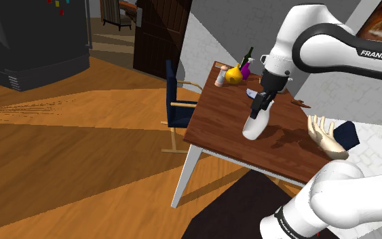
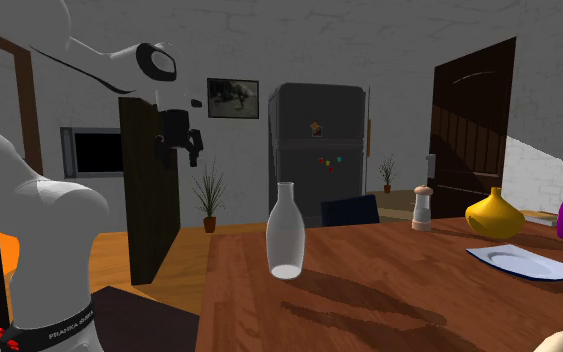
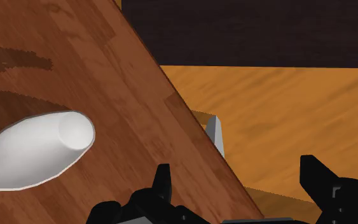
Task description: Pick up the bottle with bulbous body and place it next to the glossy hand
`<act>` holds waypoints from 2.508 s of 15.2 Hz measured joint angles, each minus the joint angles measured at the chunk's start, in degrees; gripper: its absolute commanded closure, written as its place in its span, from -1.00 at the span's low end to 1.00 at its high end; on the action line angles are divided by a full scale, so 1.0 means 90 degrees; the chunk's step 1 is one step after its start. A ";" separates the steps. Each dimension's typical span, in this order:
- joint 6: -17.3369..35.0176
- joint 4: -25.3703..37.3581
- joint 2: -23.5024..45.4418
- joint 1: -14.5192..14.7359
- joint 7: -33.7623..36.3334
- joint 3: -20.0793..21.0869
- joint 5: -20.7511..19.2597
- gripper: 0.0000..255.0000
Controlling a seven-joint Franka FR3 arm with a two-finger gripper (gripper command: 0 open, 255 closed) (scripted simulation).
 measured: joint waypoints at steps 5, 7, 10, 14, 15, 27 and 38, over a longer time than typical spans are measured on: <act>0.0115 0.0073 0.0141 -0.0157 -0.0566 -0.0483 -0.0246 -1.00; 0.0265 0.0135 0.0318 -0.0251 -0.0939 -0.0802 -0.0398 -1.00; 0.0390 0.0364 0.0624 -0.0372 -0.1499 -0.1261 -0.0578 -1.00; 0.0620 0.0801 0.1225 -0.0485 -0.2282 -0.1900 -0.0734 -1.00; 0.0682 0.0891 0.1366 -0.0503 -0.2461 -0.2040 -0.0750 -1.00; 0.1141 0.2554 0.3525 -0.0613 -0.4708 -0.3579 -0.0230 -1.00; 0.1682 0.2148 0.3673 -0.0642 -0.4794 -0.3667 -0.0191 -1.00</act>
